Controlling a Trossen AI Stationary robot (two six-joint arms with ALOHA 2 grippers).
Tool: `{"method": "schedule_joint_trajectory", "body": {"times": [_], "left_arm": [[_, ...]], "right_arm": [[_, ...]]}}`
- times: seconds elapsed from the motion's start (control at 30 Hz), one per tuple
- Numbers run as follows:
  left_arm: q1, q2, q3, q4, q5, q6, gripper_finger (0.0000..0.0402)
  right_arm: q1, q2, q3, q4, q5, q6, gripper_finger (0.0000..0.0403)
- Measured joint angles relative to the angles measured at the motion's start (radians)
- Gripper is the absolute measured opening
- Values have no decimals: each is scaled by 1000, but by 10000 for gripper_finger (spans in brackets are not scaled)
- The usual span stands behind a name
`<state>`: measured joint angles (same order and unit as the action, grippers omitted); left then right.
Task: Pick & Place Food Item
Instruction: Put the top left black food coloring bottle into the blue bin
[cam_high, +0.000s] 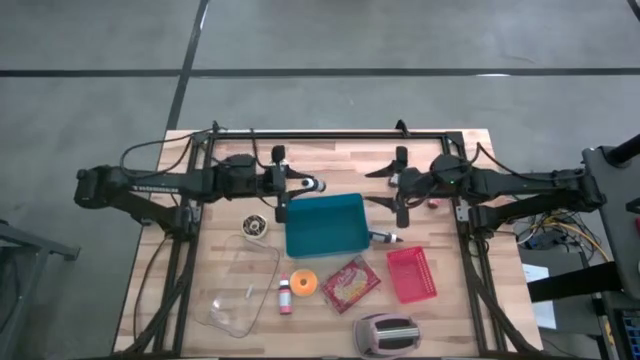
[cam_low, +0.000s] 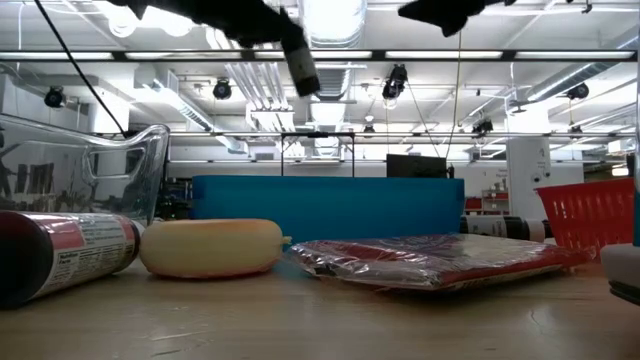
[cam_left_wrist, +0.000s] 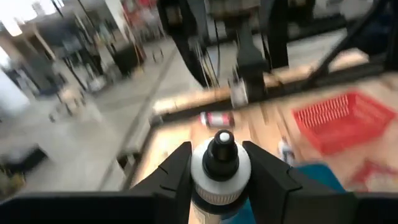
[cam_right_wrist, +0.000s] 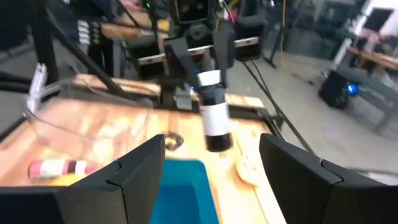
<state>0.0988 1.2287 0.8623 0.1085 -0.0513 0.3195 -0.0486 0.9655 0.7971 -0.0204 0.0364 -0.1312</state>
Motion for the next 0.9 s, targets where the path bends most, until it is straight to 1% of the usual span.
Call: {"method": "schedule_joint_trajectory", "body": {"times": [0.17, 0.3, 0.4, 0.53, 0.7, 0.9], "left_arm": [[5, 37, 0, -55, 4, -54, 113], [5, 72, 0, -130, 15, -85, 113], [5, 98, 0, -149, 26, -110, 113], [5, 145, 0, -180, 33, -123, 113], [5, 203, 0, -191, 77, -149, 113], [5, 263, 0, -170, 85, -160, 113]], "right_arm": [[0, -9, -1, -121, 50, 38, 256], [0, -6, -2, -189, 103, 59, 255], [0, -3, -3, -210, 126, 67, 253], [0, -3, -4, -212, 127, 68, 254], [0, -3, -4, -223, 129, 76, 251], [0, -2, -7, -269, 153, 88, 251]]}}
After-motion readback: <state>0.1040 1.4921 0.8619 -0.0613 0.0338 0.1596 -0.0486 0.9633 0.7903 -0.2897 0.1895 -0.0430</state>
